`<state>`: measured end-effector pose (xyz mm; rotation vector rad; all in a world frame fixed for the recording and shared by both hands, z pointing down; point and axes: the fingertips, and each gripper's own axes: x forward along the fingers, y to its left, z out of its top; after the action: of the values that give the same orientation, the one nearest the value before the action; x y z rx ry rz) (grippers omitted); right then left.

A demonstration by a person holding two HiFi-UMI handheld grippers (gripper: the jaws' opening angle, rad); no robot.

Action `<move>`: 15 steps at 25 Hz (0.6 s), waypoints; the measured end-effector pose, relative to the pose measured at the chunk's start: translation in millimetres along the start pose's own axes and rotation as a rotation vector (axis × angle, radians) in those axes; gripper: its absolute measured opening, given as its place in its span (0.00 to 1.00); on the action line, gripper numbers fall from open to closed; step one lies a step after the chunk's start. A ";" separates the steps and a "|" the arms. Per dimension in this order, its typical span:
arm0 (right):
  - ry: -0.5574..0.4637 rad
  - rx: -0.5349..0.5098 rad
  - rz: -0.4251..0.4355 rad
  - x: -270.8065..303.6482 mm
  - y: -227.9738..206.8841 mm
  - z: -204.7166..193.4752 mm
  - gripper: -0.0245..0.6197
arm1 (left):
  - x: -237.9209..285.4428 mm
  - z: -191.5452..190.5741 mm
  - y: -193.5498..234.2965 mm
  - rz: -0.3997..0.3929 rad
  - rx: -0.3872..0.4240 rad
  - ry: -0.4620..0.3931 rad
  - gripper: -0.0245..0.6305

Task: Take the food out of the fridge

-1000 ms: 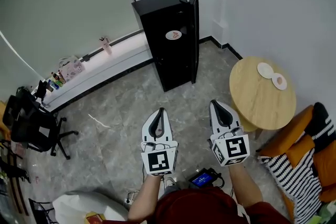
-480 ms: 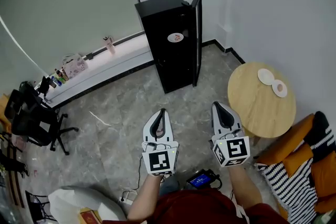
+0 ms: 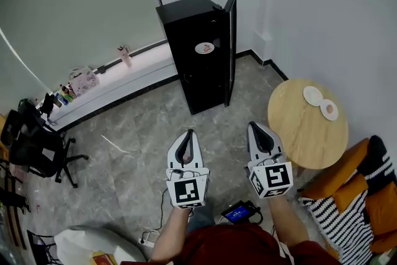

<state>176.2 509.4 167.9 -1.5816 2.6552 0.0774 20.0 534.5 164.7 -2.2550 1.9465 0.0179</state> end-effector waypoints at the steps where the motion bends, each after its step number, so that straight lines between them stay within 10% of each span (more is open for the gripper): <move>1: 0.001 0.001 -0.002 4.7 -0.4 -0.4 0.07 | 4.8 -0.1 2.3 0.001 -0.012 -0.012 0.06; 15: 0.002 -0.022 -0.033 110.4 10.8 -6.7 0.07 | 88.9 -19.4 66.9 -0.046 -0.008 -0.009 0.06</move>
<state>114.1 417.3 167.2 -1.6321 2.6381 0.1048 -34.3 435.4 166.0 -2.2999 1.8930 0.0307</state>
